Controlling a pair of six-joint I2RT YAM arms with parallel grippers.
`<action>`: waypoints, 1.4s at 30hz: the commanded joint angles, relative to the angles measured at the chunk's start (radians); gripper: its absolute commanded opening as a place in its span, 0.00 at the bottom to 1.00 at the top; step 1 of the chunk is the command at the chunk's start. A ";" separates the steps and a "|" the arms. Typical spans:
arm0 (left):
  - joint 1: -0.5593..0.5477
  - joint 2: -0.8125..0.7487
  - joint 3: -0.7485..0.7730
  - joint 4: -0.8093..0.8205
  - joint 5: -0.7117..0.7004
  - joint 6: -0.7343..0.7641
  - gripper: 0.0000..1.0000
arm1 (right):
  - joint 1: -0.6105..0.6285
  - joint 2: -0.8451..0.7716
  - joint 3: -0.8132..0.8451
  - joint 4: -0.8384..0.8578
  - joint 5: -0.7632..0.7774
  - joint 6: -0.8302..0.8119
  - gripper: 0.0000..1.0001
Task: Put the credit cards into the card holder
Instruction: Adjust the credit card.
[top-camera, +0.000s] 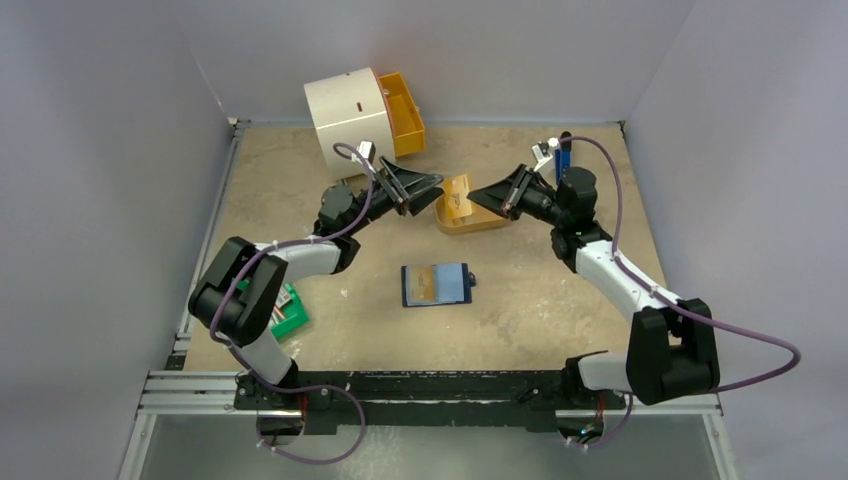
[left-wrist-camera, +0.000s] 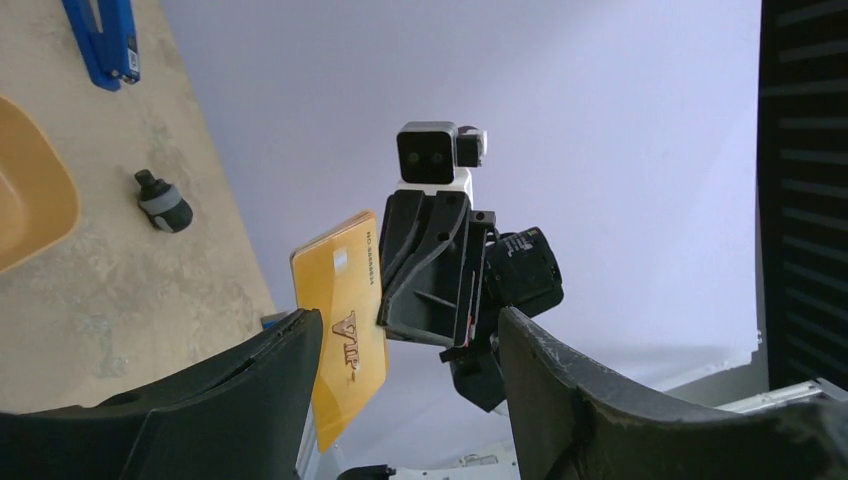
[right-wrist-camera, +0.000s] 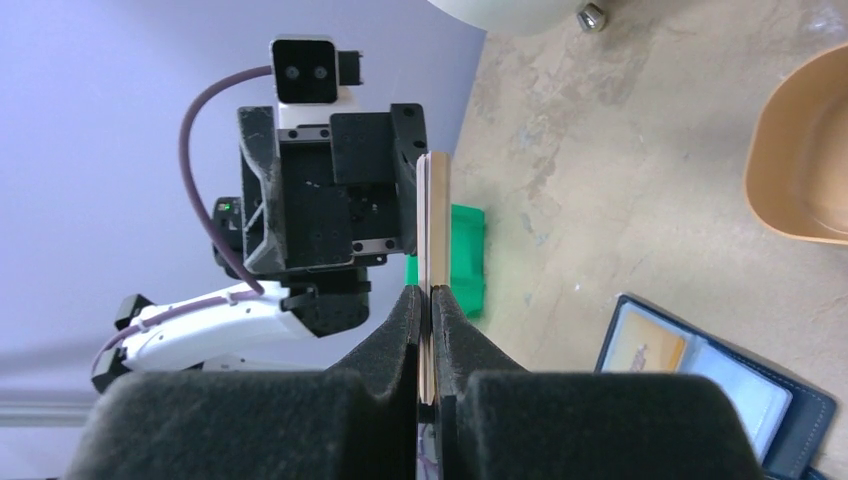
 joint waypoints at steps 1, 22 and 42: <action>-0.007 0.012 0.006 0.134 0.047 -0.049 0.64 | 0.002 -0.014 0.008 0.144 -0.058 0.077 0.00; -0.019 -0.099 0.016 -0.154 0.051 0.116 0.61 | 0.011 -0.075 0.065 0.026 -0.024 -0.006 0.00; -0.038 0.049 0.033 0.285 0.070 -0.178 0.19 | 0.015 -0.032 0.046 0.165 -0.108 0.103 0.00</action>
